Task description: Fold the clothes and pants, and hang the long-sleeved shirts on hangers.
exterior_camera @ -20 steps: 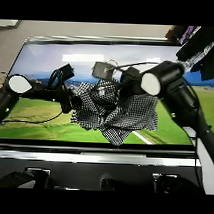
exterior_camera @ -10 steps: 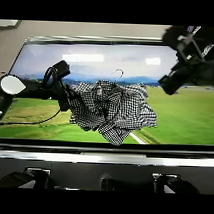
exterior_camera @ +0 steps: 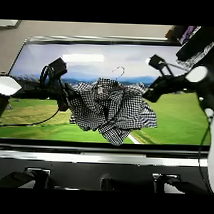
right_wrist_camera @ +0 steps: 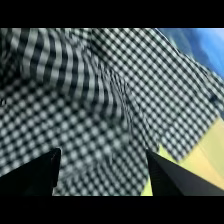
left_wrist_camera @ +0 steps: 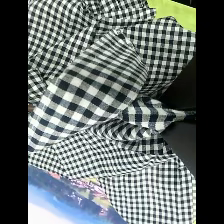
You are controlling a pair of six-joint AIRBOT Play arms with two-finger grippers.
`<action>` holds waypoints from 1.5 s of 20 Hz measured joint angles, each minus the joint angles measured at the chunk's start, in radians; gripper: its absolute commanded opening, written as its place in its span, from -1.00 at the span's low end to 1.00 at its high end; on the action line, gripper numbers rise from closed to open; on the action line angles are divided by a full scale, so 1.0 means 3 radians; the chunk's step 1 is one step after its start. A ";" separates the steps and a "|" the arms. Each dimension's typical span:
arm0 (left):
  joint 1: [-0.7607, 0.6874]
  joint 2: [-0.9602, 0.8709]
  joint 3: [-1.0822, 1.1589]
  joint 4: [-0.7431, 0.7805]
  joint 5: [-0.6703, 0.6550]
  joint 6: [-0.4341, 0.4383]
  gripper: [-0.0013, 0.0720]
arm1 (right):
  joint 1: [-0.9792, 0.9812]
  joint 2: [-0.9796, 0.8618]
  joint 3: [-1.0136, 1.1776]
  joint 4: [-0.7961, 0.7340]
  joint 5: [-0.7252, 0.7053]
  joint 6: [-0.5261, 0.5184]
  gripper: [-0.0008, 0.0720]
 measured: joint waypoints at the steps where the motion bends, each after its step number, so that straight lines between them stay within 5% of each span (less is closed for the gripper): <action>1: 0.0000 0.0003 0.0000 -0.0005 -0.0008 0.0001 -0.92 | 0.0045 -0.0095 -0.0006 0.0078 -0.0098 -0.0090 0.72; 5: 0.0000 0.0003 0.0000 -0.0025 -0.0028 0.0001 -0.92 | 0.0219 -0.0387 -0.0019 0.0312 -0.0421 -0.0418 0.54; 6: 0.0000 0.0003 0.0000 -0.0028 -0.0029 0.0001 -0.92 | 0.0258 -0.0436 -0.0020 0.0347 -0.0491 -0.0477 0.33; 8: 0.0000 0.0003 0.0000 -0.0051 -0.0031 0.0000 -0.92 | 0.0312 -0.0492 -0.0022 0.0393 -0.0584 -0.0563 -0.61; 9: 0.0003 0.0003 0.0000 -0.0050 -0.0017 0.0006 -0.92 | 0.0326 -0.0497 -0.0023 0.0375 -0.0573 -0.0651 -0.90; 11: 0.0001 0.0004 0.0000 -0.0078 -0.0029 0.0004 -0.89 | 0.0341 -0.0458 -0.0024 0.0342 -0.0558 -0.0680 -0.90; 13: 0.0001 0.0005 0.0000 -0.0094 -0.0033 0.0004 -0.48 | 0.0348 -0.0333 -0.0024 0.0215 -0.0479 -0.0690 -0.90; 15: -0.0003 0.0004 0.0000 -0.0117 -0.0020 -0.0005 0.33 | 0.0356 -0.0142 -0.0024 0.0004 -0.0367 -0.0640 -0.91; 16: -0.0003 0.0000 0.0000 -0.0116 0.0045 -0.0071 0.93 | 0.0357 -0.0033 -0.0024 -0.0121 -0.0322 -0.0551 -0.91; 20: 0.0004 -0.0003 0.0000 -0.0116 0.0703 -0.0880 1.00 | 0.0356 0.0505 -0.0024 -0.0768 -0.0108 0.0257 -0.91; 25: 0.0011 0.0006 0.0000 -0.0121 0.1675 -0.2338 1.00 | 0.0354 0.1232 -0.0023 -0.1704 0.0556 0.2122 -0.90; 30: 0.0008 0.0062 0.0000 -0.0123 0.1588 -0.3085 0.99 | 0.0357 0.2023 -0.0023 -0.2477 0.1612 0.3806 -0.90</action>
